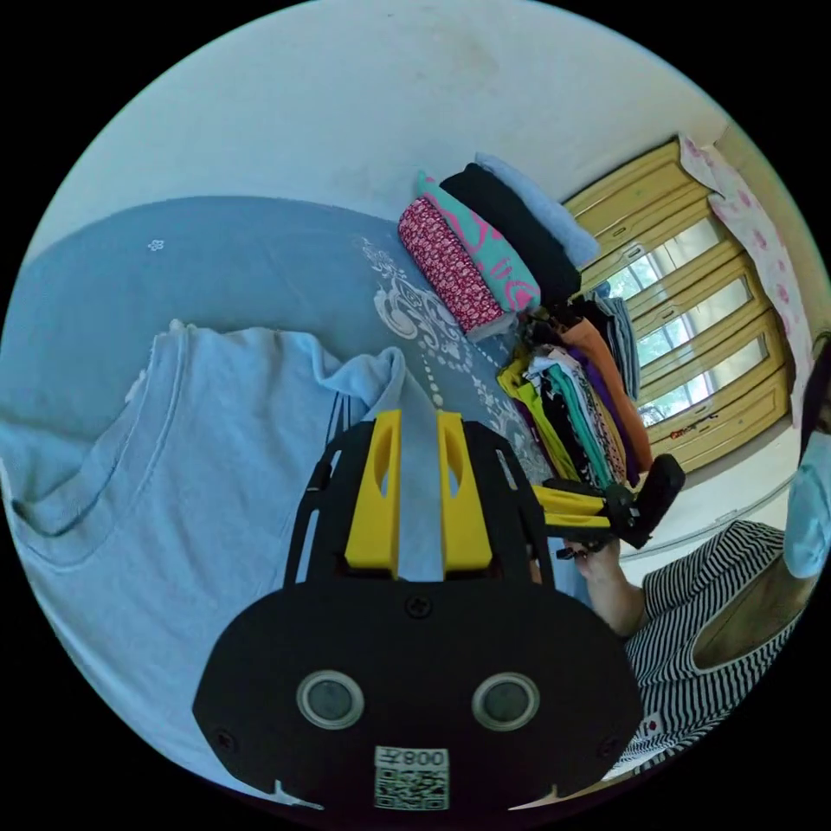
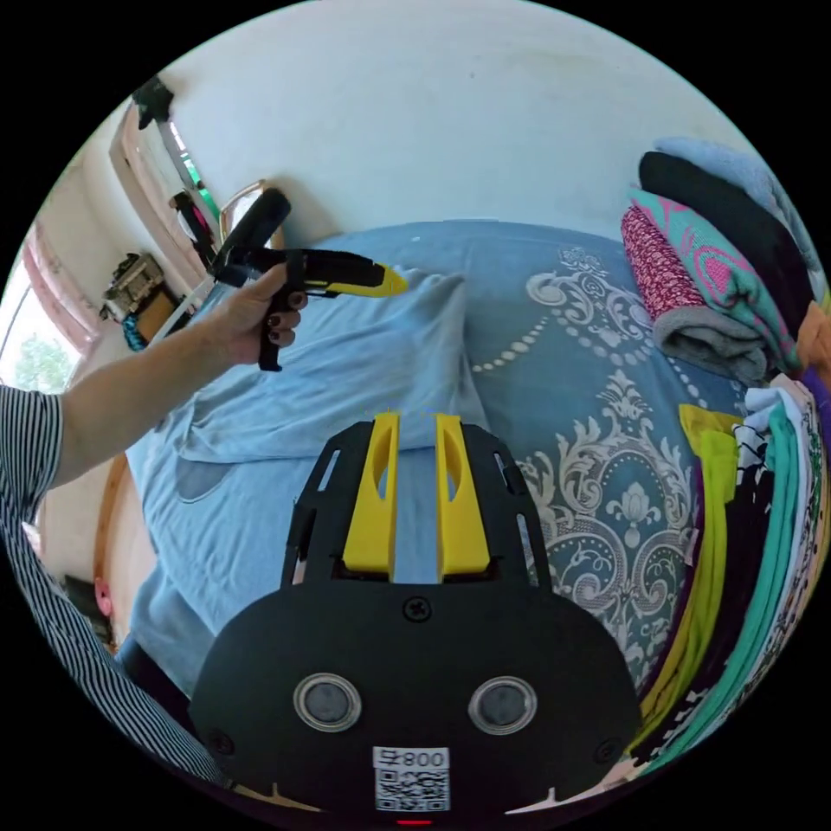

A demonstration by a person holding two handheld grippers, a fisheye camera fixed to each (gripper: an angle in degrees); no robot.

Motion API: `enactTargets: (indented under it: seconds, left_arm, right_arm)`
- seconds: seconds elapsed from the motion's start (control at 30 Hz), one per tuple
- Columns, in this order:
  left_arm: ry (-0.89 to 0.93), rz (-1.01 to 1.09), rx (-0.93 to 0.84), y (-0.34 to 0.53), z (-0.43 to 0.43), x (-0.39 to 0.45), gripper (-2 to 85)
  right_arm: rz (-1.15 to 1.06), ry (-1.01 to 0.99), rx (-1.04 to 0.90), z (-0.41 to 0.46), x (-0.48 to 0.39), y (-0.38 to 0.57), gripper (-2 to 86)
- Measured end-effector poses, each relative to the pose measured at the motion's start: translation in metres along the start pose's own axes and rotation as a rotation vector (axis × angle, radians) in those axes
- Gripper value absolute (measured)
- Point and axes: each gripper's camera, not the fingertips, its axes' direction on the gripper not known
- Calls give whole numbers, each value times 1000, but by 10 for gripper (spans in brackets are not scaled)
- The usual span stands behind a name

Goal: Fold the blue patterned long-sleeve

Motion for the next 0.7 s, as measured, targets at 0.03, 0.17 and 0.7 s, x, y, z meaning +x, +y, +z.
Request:
enactTargets:
  seconds: [0.03,0.17,0.7]
  left_arm:
    - [-14,-2,-12,-8,2,2,68]
    - [-53,-26,-74,-49,8,16,43]
    - [-5,-218,44,-99,-101,83,19]
  right_arm:
    - [-4,21,2,1,2,7,73]
    - [23,89,-4,9,20,31,68]
    - [111,-68,-27,32,144,118,32]
